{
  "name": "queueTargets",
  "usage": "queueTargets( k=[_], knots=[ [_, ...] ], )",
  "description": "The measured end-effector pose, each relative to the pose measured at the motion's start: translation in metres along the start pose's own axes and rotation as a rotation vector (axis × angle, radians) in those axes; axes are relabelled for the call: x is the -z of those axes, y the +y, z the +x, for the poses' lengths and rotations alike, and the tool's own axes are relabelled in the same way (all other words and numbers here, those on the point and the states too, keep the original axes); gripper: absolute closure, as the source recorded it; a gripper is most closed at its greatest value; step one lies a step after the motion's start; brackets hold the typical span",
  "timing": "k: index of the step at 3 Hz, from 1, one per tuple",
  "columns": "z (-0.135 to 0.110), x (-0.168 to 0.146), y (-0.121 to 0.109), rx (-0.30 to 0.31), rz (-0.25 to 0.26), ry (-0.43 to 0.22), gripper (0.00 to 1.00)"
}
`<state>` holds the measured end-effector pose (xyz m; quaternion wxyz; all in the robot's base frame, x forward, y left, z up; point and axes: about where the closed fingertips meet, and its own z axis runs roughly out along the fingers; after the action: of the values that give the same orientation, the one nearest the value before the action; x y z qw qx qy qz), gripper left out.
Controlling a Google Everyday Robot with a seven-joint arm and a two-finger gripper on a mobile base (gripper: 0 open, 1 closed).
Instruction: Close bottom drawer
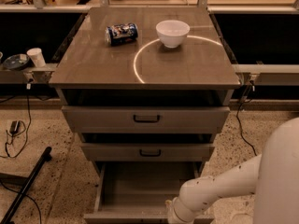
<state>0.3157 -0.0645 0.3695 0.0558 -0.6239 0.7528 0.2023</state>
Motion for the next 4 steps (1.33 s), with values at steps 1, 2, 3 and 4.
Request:
queueTargets(
  k=[1,2,3,4],
  knots=[
    [0.006,-0.017,-0.003,-0.019,0.000,0.011,0.00],
    [0.012,-0.030,-0.009,-0.038,0.000,0.016,0.00],
    [0.019,-0.042,-0.018,-0.056,0.001,0.027,0.00],
    [0.024,-0.056,-0.029,-0.066,0.004,0.041,0.00]
  ],
)
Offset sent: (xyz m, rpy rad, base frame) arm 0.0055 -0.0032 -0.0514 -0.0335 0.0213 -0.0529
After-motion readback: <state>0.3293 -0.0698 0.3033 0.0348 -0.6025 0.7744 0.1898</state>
